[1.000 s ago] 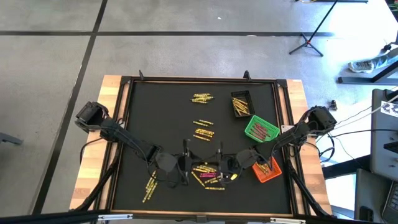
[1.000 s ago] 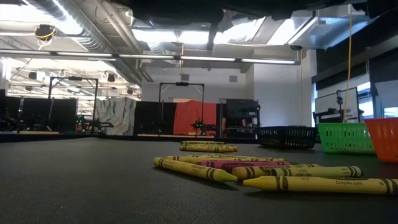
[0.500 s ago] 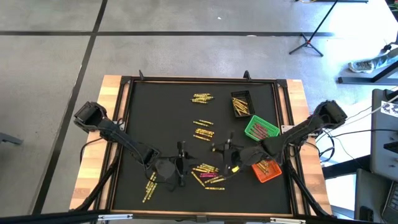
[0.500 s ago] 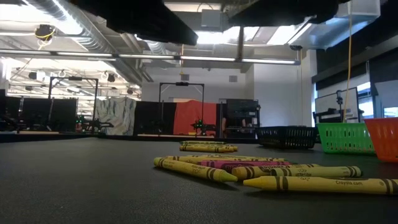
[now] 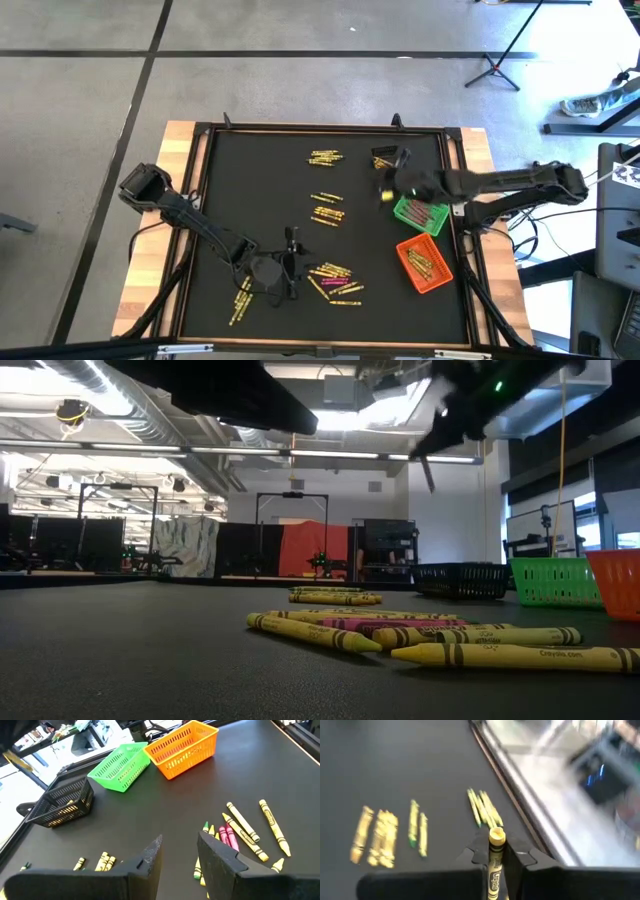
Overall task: Sort crayons
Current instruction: Put the yellow crayon into the black basket
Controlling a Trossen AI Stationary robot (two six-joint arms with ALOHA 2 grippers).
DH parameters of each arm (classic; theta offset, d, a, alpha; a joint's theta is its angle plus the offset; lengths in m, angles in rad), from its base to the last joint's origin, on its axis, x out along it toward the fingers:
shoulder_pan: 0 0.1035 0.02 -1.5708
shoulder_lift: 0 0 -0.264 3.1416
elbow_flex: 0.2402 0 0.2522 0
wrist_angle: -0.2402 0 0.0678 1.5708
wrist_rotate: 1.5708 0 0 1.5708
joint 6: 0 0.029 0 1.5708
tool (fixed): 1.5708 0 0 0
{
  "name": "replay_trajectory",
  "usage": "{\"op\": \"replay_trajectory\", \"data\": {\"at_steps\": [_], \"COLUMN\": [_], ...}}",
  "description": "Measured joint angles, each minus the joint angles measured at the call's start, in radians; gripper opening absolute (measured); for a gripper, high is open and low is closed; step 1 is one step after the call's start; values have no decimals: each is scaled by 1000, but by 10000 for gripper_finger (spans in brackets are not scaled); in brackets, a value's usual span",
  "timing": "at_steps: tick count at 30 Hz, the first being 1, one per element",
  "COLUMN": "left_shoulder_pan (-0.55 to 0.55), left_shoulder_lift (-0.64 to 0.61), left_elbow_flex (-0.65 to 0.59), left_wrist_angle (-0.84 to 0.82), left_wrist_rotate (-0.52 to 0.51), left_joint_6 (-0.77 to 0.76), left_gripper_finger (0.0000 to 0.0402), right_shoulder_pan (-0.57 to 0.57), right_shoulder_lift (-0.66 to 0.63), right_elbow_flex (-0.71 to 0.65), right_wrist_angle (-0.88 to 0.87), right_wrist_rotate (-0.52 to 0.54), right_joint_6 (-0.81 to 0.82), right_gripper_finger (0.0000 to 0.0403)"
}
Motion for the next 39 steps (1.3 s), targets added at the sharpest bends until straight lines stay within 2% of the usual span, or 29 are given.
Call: {"op": "replay_trajectory", "data": {"at_steps": [3, 8, 14, 18, 24, 31, 34, 39], "left_shoulder_pan": [0, 0, 1, 2, 2, 2, 2, 2], "left_shoulder_lift": [0, 0, 0, 0, 0, 0, 0, 0], "left_elbow_flex": [0, 0, 0, 0, 0, 0, 0, 0], "left_wrist_angle": [0, 0, -2, -2, -2, -2, -2, -2], "left_wrist_rotate": [0, 0, 0, 1, 1, 1, 1, 1], "left_joint_6": [0, 0, 0, -2, -4, -5, -5, -6], "left_gripper_finger": [108, 108, 108, 108, 108, 108, 108, 108], "right_shoulder_pan": [-145, -345, -497, -547, -595, -612, -612, -612], "right_shoulder_lift": [8, 33, 95, 162, 268, 353, 369, 375], "right_elbow_flex": [0, 0, 0, 0, 0, 0, 0, 0], "right_wrist_angle": [-64, -97, -143, -147, -185, -192, -201, -198], "right_wrist_rotate": [-117, -235, -397, -434, -435, -435, -435, -433], "right_joint_6": [24, 26, 38, 39, 84, 84, 85, 111], "right_gripper_finger": [17, 13, 19, 12, 27, 18, 40, 108]}}
